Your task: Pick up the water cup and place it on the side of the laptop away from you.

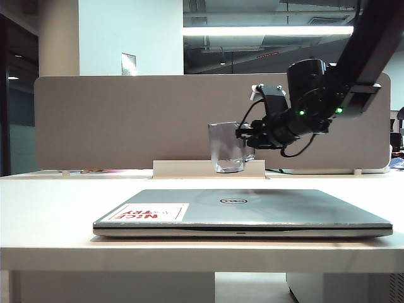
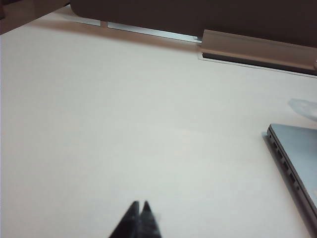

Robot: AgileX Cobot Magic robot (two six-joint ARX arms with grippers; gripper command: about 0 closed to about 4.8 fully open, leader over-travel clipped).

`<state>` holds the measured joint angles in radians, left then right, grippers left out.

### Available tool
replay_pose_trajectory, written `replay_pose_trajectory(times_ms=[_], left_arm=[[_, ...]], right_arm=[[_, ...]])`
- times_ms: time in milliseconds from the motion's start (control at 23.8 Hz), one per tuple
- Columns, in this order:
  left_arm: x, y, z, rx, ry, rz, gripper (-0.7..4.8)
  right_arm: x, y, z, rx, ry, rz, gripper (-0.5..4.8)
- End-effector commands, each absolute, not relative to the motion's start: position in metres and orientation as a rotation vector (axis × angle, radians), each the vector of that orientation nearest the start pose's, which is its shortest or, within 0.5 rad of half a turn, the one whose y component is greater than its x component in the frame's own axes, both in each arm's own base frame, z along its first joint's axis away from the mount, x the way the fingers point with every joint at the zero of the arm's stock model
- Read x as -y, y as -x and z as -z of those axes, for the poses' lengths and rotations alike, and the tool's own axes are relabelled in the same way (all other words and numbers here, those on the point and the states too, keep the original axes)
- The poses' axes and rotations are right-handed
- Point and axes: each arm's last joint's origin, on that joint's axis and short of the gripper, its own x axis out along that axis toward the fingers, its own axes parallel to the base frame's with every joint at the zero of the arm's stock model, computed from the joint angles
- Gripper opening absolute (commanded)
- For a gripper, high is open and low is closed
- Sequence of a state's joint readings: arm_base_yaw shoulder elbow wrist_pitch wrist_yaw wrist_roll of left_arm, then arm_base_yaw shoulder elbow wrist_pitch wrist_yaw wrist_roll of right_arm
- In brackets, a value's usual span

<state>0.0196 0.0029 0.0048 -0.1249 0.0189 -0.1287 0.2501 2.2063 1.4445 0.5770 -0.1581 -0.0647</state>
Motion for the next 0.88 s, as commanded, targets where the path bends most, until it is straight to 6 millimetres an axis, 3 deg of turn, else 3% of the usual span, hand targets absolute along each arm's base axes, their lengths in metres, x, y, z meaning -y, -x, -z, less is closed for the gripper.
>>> replay_pose_trajectory(times_ms=[42,126,462,882], left_arm=[[-0.001,-0.097,-0.154,-0.116,0.134,-0.005,-0.06],[-0.001,-0.097,-0.154,-0.115,0.134,-0.005,-0.06],[-0.001,-0.097,-0.154,-0.122,0.134,-0.005,-0.06],[-0.001,-0.096,-0.152,-0.142,0.134,-0.007,-0.06]], right_arm=[[-0.130,-0.479,-0.175,-0.136,0.070,-0.408,-0.03],[-0.131,-0.485,-0.168,-0.141,0.056,-0.387,-0.03],[-0.134,-0.500,-0.172,-0.101,0.053,-0.360,-0.03],[-0.136,-0.510,-0.143,-0.127,0.028,-0.350,-0.03]])
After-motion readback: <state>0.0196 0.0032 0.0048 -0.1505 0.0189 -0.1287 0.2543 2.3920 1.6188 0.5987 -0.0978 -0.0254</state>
